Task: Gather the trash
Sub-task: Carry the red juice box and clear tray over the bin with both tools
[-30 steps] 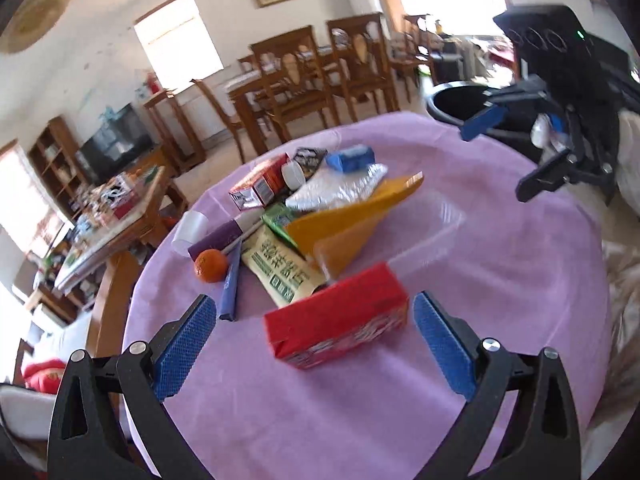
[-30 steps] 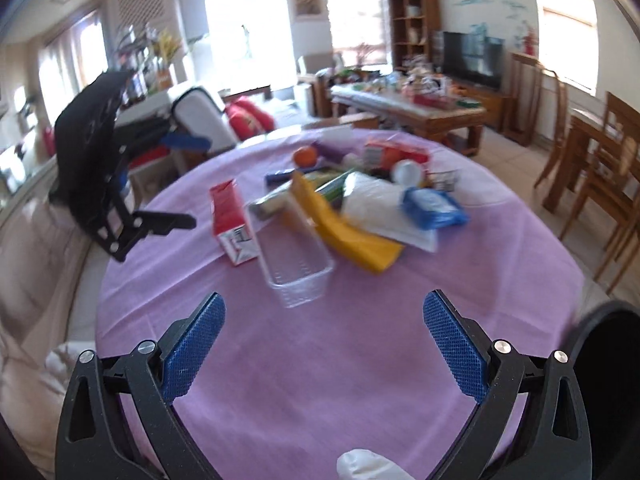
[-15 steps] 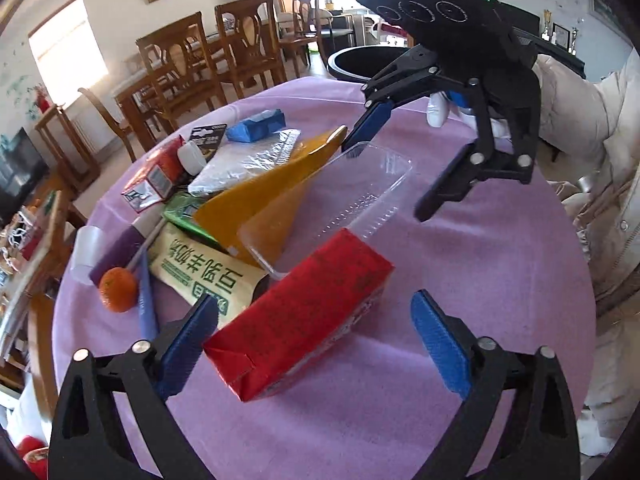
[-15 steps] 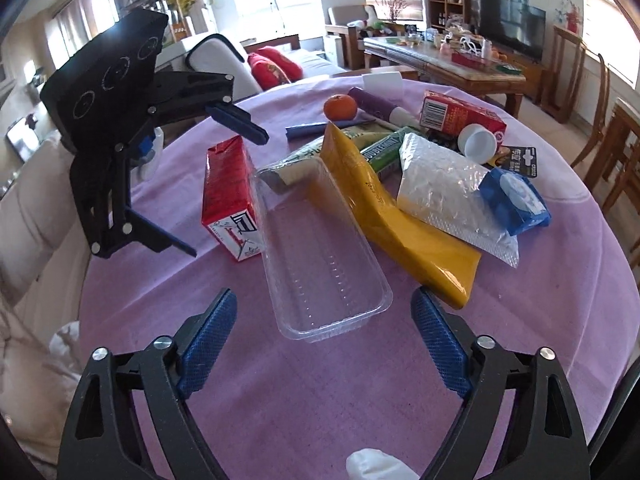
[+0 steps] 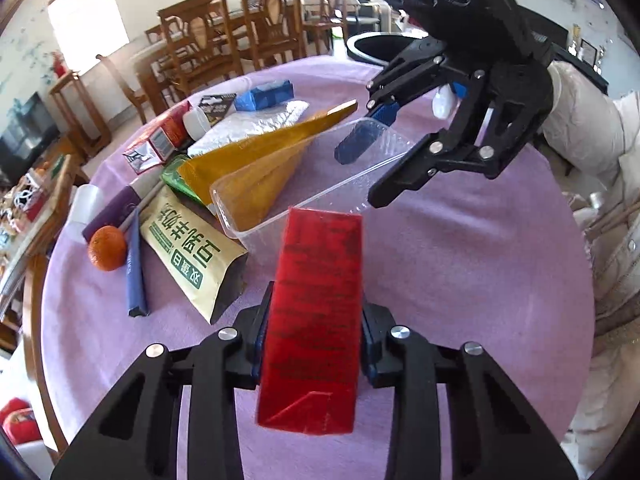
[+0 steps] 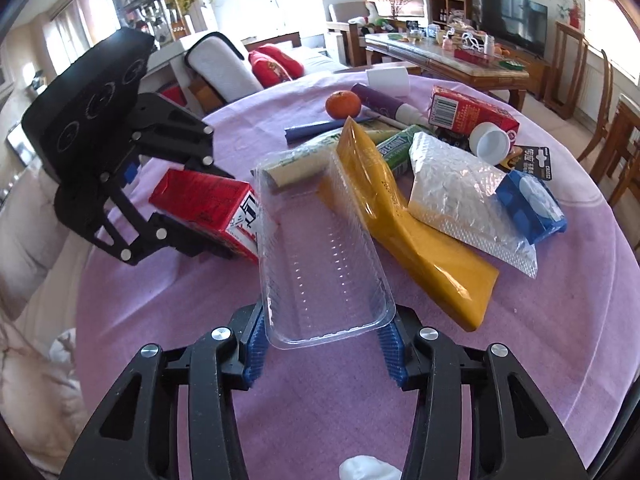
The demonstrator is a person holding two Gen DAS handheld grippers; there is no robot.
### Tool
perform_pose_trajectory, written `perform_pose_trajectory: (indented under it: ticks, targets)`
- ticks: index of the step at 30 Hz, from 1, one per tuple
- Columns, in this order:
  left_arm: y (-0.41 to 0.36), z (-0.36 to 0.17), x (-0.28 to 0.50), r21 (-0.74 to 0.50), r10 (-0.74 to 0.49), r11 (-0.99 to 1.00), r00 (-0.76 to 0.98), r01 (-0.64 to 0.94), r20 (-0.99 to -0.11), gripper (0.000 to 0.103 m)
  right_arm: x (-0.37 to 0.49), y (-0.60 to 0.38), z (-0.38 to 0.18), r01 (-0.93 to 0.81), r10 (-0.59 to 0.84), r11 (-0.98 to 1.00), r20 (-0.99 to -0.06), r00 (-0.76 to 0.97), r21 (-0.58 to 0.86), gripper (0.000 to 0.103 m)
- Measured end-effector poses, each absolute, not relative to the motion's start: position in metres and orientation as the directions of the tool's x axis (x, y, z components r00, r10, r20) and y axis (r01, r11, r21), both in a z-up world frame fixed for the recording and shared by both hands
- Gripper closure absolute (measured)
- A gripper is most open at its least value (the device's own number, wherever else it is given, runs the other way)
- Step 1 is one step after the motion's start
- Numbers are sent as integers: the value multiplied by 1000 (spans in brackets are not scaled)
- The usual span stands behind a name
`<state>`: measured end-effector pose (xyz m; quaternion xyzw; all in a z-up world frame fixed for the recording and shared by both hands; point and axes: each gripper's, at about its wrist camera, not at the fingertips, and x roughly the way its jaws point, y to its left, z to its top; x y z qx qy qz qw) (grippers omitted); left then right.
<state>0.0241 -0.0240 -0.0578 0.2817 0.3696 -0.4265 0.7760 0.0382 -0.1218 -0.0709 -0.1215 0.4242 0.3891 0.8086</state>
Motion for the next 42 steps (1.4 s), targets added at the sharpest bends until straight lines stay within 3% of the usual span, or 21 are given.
perform_pose_trajectory:
  ticks: [8,13,17,25,32,42]
  targets:
    - [-17,-31,8,126,-474,588,466,799,-747,71,19,-146,-46,-710,570,689,-713,408,144,58]
    - [-34,-44,22,171,-345,641,480,748,-807,71,15,-169,-33,-680,582,716,-673,456,159,58]
    - [-33,-49,29,132,-336,691,478,710,-811,72,8,-184,-31,-667,585,726,-659,474,165,58]
    - [-58,-12,23,83,-425,738,557,670,-713,72,1,-232,-24,-583,575,787,-587,571,203,58]
    - [-126,22,29,-75,-569,747,578,661,-585,72,-8,-312,-14,-418,489,872,-506,710,256,58]
    - [-258,21,34,-130,-695,607,445,784,-564,72,-35,-442,-32,-113,247,953,-508,825,282,58]
